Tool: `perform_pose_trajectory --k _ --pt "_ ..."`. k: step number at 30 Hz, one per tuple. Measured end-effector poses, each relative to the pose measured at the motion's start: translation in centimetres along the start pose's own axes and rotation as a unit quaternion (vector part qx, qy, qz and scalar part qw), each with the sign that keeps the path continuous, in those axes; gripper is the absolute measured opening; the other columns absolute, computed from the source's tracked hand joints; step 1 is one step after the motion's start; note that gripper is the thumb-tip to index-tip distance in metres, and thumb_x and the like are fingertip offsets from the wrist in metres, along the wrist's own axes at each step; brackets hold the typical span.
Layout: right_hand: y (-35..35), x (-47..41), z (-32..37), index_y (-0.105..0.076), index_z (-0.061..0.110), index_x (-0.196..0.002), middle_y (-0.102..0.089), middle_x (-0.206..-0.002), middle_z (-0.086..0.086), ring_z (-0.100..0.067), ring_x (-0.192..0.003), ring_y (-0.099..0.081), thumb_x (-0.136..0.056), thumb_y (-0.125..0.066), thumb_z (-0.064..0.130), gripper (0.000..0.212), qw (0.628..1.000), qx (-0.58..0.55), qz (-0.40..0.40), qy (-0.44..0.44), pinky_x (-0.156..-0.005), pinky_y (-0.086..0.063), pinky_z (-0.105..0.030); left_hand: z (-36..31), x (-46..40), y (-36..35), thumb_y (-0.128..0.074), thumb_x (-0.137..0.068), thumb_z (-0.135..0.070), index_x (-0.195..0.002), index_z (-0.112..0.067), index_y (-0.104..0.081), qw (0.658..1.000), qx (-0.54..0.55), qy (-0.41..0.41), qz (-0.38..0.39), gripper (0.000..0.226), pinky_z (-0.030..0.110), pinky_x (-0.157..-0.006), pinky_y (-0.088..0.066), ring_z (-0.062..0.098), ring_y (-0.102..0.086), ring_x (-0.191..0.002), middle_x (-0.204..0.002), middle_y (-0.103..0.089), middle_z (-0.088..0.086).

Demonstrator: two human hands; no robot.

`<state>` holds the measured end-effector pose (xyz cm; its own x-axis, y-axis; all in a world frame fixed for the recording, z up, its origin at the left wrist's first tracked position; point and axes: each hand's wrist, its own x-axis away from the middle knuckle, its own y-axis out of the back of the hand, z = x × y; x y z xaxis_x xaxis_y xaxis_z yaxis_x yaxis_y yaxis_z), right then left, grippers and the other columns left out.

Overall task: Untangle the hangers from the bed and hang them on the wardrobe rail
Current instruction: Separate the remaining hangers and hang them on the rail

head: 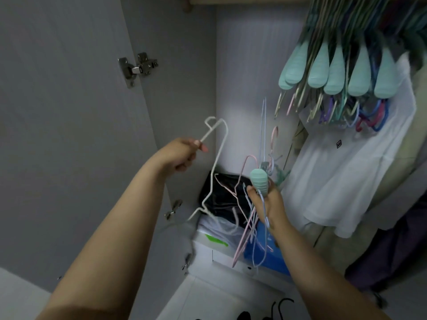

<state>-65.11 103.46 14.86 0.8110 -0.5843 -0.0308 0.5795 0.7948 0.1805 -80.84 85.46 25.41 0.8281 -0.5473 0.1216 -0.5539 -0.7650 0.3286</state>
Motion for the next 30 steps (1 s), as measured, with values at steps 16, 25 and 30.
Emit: perform_pose_trajectory --k 16,25,30 --pt "-1.2 0.4 3.0 -0.060 0.003 -0.084 -0.071 -0.068 -0.007 -0.015 -0.065 -0.065 -0.088 -0.059 -0.003 0.007 0.964 -0.253 0.041 -0.066 -0.063 -0.055 -0.025 8.9 -3.1 -0.3 -0.040 -0.102 -0.022 -0.111 0.006 -0.063 0.959 -0.039 0.124 -0.252 0.037 0.034 -0.056 -0.044 0.029 -0.050 -0.059 -0.076 -0.058 0.021" --pt "-2.8 -2.4 3.2 -0.049 0.015 -0.064 -0.055 -0.058 0.001 -0.011 -0.054 -0.056 -0.080 -0.067 -0.005 0.031 0.950 -0.268 -0.092 -0.128 -0.055 -0.046 -0.022 13.6 3.1 -3.3 -0.040 -0.072 -0.085 -0.154 -0.014 -0.008 0.988 -0.079 0.131 0.020 0.114 0.044 -0.118 -0.023 0.024 -0.025 -0.144 -0.160 -0.015 0.004" --pt "-2.8 -3.0 3.2 -0.045 0.016 -0.065 -0.053 -0.045 0.006 -0.009 -0.042 -0.054 -0.081 -0.063 -0.007 0.033 0.923 -0.332 -0.125 -0.149 -0.040 -0.042 -0.015 18.3 4.6 -6.4 -0.056 -0.076 -0.071 -0.154 -0.017 0.005 0.969 -0.199 0.137 0.050 0.113 0.042 -0.119 -0.017 0.029 -0.012 -0.148 -0.162 -0.005 0.011"
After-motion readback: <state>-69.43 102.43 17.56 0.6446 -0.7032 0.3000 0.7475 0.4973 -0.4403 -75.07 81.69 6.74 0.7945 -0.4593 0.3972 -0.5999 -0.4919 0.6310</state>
